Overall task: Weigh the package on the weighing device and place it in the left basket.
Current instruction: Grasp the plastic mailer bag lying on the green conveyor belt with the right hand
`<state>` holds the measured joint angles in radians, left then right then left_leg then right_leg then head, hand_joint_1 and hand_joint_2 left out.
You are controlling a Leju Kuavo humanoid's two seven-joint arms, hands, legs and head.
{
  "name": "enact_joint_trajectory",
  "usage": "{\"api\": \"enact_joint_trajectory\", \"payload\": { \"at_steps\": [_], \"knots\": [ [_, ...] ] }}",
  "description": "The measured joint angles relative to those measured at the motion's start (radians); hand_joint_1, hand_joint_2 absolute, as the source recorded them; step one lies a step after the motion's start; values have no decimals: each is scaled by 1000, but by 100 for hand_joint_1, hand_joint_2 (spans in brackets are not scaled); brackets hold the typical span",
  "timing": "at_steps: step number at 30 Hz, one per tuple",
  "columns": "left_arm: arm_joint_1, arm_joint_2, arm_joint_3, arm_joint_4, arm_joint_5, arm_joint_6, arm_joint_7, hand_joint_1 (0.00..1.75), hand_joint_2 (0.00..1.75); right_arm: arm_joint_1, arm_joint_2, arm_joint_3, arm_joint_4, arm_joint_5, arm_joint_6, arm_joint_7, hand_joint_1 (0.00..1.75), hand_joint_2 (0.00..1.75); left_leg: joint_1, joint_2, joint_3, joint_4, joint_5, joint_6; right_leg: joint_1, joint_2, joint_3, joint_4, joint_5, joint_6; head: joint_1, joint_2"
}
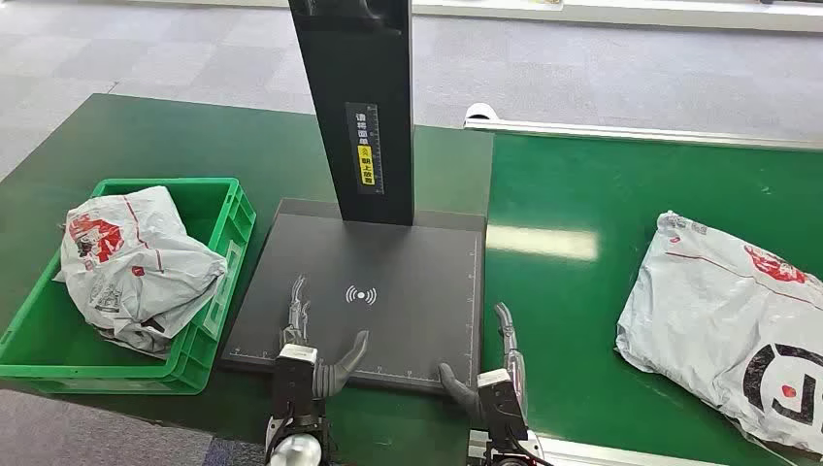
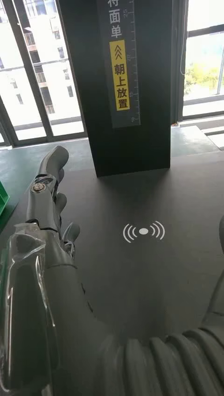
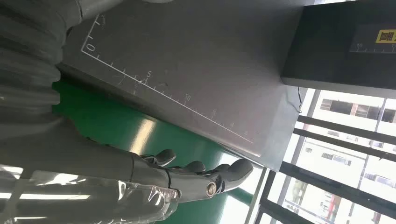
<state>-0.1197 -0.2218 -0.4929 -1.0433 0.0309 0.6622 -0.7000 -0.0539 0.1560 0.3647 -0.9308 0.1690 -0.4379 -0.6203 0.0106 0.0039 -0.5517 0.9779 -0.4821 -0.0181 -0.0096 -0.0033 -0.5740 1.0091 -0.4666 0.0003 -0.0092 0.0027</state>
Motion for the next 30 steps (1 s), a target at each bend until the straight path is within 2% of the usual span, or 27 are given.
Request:
{"api": "enact_joint_trajectory", "payload": {
  "at_steps": [23,30],
  "knots": [
    [-1,-2,0,0,0,0,0,0,175,0,0,0,0,0,-1,0,0,175,0,0,0,0,0,0,0,0,0,0,0,0,0,0],
    [0,-2,0,-1,2,17,0,0,175,-11,-22,-31,-27,1,-75,-5,0,175,0,0,0,0,0,0,0,0,0,0,0,0,0,0]
  ]
}}
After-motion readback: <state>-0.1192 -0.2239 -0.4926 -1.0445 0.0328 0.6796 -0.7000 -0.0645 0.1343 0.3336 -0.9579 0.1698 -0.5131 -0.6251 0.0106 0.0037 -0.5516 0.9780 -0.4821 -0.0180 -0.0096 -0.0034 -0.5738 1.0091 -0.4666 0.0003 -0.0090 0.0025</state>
